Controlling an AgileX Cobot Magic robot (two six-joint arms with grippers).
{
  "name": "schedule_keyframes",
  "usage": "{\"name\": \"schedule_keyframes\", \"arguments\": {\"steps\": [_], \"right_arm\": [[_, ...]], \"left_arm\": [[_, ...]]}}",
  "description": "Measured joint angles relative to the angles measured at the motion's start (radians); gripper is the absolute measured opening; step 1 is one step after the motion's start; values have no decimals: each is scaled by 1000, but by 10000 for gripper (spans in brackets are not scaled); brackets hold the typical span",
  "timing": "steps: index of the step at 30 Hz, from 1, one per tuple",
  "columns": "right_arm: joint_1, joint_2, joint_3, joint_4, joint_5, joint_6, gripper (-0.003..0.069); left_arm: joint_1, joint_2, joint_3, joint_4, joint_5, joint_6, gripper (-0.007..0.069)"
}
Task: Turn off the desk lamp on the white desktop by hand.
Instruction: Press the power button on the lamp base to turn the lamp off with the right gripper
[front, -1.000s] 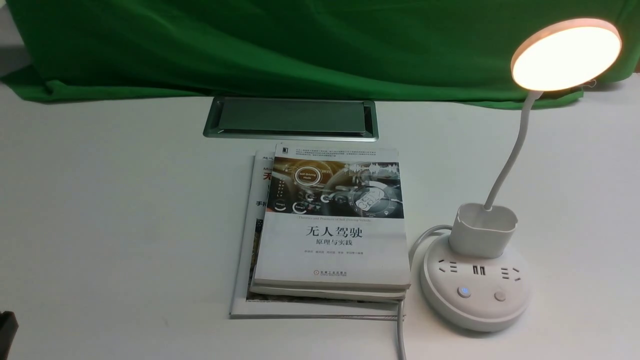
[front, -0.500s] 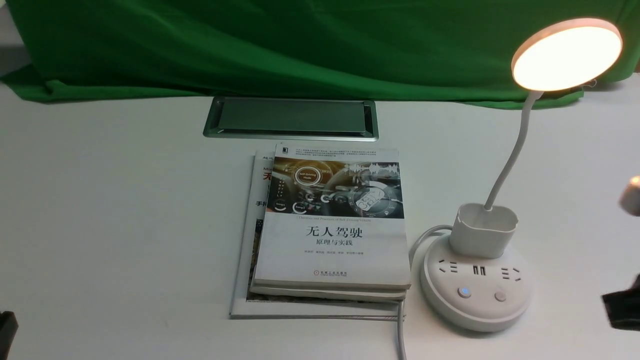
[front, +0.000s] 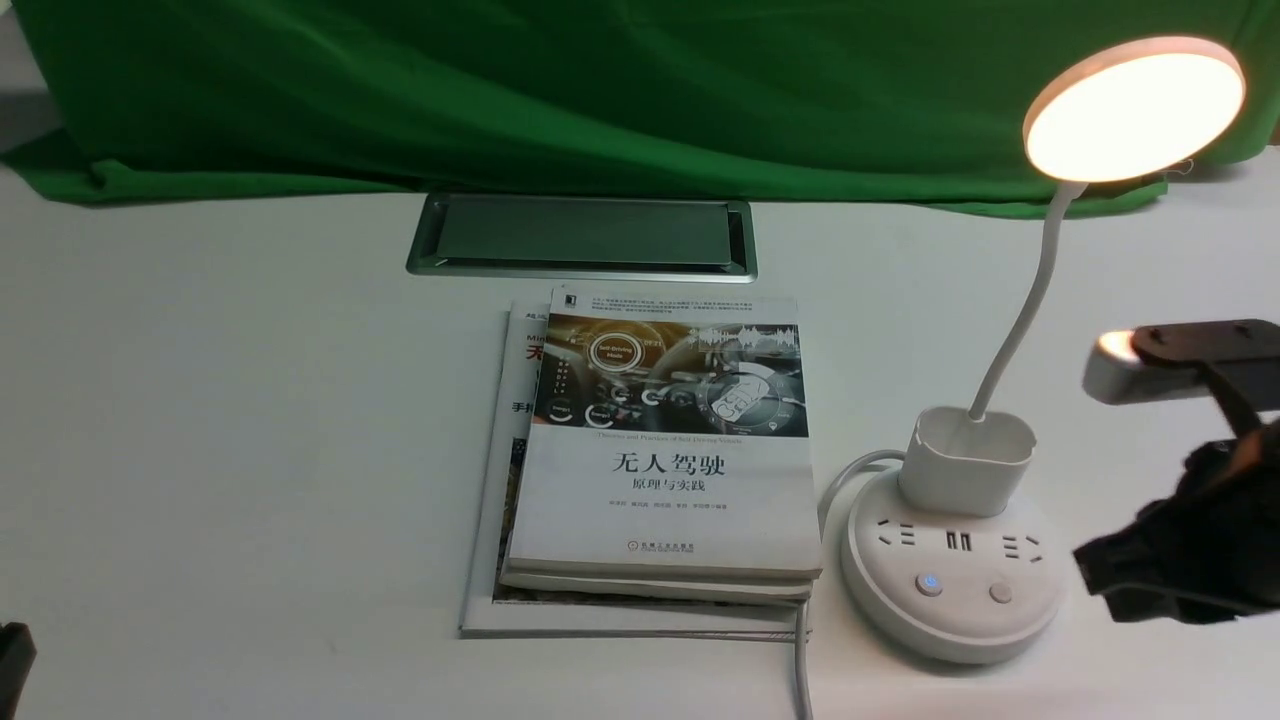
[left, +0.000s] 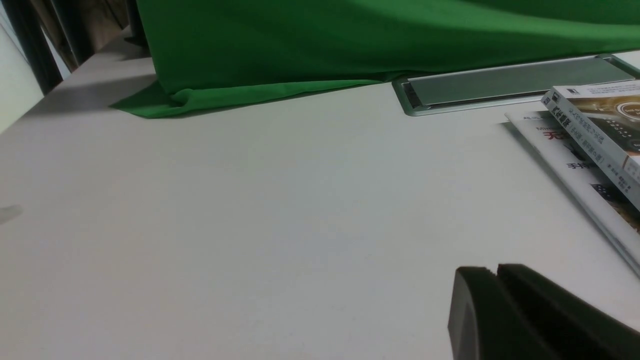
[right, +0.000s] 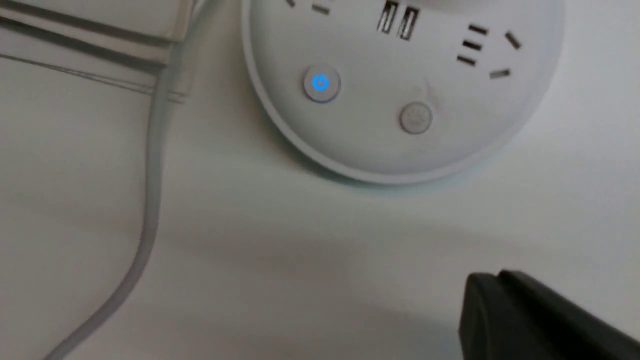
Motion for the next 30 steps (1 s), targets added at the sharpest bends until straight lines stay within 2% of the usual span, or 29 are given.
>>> {"name": "schedule_keyframes", "arguments": {"steps": [12,30], "right_arm": [[40,188,-30,7,-130,13,45],[40,354,-92,6,-159,13,41]], "left_arm": [[0,0,0,0,0,0,20],[0,0,0,0,0,1,20]]}}
